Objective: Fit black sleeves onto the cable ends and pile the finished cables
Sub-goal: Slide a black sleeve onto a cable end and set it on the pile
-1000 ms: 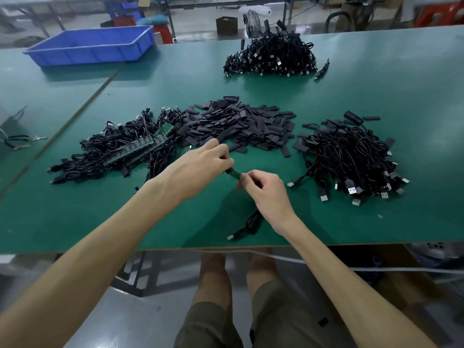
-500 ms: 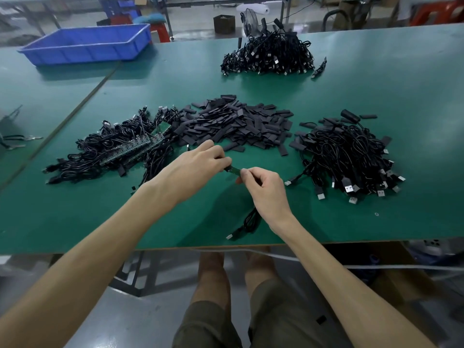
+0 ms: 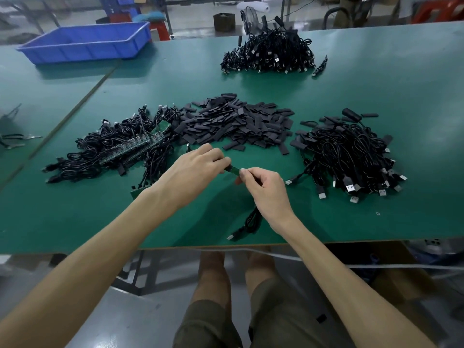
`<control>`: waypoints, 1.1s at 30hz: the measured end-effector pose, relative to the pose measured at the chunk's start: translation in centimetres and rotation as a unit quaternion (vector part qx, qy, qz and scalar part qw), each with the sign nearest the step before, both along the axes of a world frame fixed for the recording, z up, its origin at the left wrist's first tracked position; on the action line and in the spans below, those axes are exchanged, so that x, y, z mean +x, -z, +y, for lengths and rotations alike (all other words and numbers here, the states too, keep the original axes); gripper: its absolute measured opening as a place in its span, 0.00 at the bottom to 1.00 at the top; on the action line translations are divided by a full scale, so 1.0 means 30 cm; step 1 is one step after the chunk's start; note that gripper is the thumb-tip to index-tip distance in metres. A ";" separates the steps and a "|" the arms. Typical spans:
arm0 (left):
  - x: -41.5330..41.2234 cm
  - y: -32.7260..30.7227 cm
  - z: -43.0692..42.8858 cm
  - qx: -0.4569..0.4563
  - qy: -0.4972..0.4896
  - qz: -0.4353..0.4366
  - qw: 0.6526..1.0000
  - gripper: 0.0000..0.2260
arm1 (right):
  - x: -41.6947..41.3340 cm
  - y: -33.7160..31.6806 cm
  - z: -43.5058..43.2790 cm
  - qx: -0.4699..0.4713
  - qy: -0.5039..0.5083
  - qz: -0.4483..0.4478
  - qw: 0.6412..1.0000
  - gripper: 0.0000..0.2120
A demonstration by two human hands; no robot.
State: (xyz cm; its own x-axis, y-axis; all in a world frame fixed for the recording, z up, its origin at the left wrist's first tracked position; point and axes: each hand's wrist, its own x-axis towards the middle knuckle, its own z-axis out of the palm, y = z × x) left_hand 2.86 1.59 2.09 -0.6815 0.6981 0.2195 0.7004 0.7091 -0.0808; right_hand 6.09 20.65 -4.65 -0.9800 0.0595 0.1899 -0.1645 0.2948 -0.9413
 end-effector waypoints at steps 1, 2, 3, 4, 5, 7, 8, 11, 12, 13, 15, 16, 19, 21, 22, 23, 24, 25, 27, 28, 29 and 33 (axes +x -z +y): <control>0.001 0.001 -0.003 -0.003 0.004 0.006 1.000 0.23 | 0.001 0.000 -0.001 0.003 -0.006 -0.001 1.000 0.16; 0.003 0.003 -0.007 -0.010 0.007 0.012 1.000 0.22 | 0.002 0.000 -0.002 0.006 -0.012 -0.002 1.000 0.16; 0.007 0.004 -0.009 -0.018 0.007 0.017 1.000 0.22 | 0.003 0.001 -0.005 0.010 -0.017 -0.003 1.000 0.16; 0.011 0.004 -0.011 -0.026 0.008 0.019 0.999 0.21 | 0.003 0.001 -0.007 0.014 -0.021 -0.005 1.000 0.16; 0.016 0.003 -0.012 -0.033 0.009 0.019 0.999 0.21 | 0.004 0.001 -0.007 0.018 -0.026 -0.006 0.999 0.16; 0.026 0.001 -0.010 -0.041 0.012 0.018 0.999 0.21 | 0.003 -0.002 -0.009 0.024 -0.040 -0.009 0.999 0.16; 0.030 0.001 -0.008 -0.043 0.015 0.017 0.999 0.21 | 0.004 -0.005 -0.010 0.028 -0.048 -0.011 0.998 0.16; 0.037 0.006 0.004 -0.051 0.017 0.015 0.998 0.20 | 0.007 -0.010 -0.013 0.030 -0.059 -0.016 0.998 0.17; 0.038 0.007 0.006 -0.051 0.022 0.013 0.998 0.20 | 0.009 -0.011 -0.014 0.029 -0.062 -0.016 0.998 0.17; 0.038 0.006 0.009 -0.052 0.027 0.012 0.998 0.19 | 0.010 -0.012 -0.014 0.029 -0.064 -0.015 0.997 0.17; 0.041 0.004 0.011 -0.060 0.035 0.010 0.998 0.19 | 0.010 -0.013 -0.010 0.031 -0.071 -0.015 0.997 0.17; 0.042 0.002 0.010 -0.060 0.038 0.008 0.997 0.20 | 0.009 -0.014 -0.008 0.029 -0.075 -0.015 0.997 0.17; 0.047 -0.001 0.009 -0.062 0.036 -0.005 0.997 0.20 | 0.009 -0.017 -0.006 0.026 -0.075 -0.022 0.997 0.17; 0.045 -0.002 0.006 -0.061 0.039 -0.026 0.997 0.18 | 0.006 -0.018 -0.007 0.036 -0.071 -0.024 0.997 0.18; 0.043 -0.002 0.005 -0.057 0.040 -0.039 0.997 0.16 | 0.004 -0.018 -0.008 0.042 -0.071 -0.025 0.996 0.19; 0.042 -0.001 0.005 -0.053 0.039 -0.049 0.997 0.16 | 0.003 -0.018 -0.009 0.048 -0.072 -0.026 0.996 0.19; 0.042 -0.001 0.005 -0.050 0.037 -0.056 0.996 0.15 | 0.002 -0.018 -0.010 0.054 -0.074 -0.026 0.995 0.19; 0.043 -0.001 0.007 -0.049 0.035 -0.061 0.996 0.15 | 0.002 -0.018 -0.009 0.057 -0.076 -0.027 0.995 0.19; 0.047 0.000 0.010 -0.050 0.029 -0.062 0.996 0.15 | 0.003 -0.017 -0.007 0.059 -0.080 -0.028 0.995 0.20; 0.048 -0.001 0.011 -0.052 0.029 -0.059 0.997 0.14 | 0.004 -0.016 -0.006 0.055 -0.082 -0.029 0.995 0.20; 0.050 0.000 0.014 -0.053 0.031 -0.053 0.997 0.14 | 0.005 -0.015 -0.004 0.048 -0.084 -0.030 0.995 0.20; 0.067 0.005 0.035 -0.075 0.017 -0.033 0.997 0.13 | 0.003 -0.011 -0.004 0.031 -0.086 -0.031 0.995 0.19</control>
State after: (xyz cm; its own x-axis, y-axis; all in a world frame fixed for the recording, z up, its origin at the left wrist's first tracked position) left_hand 4.87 2.64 1.94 -0.6658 0.7431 0.0670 0.7316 0.6679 -0.1371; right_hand 6.17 20.54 -4.32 -0.9845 -0.1209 0.1271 -0.1603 0.3249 -0.9321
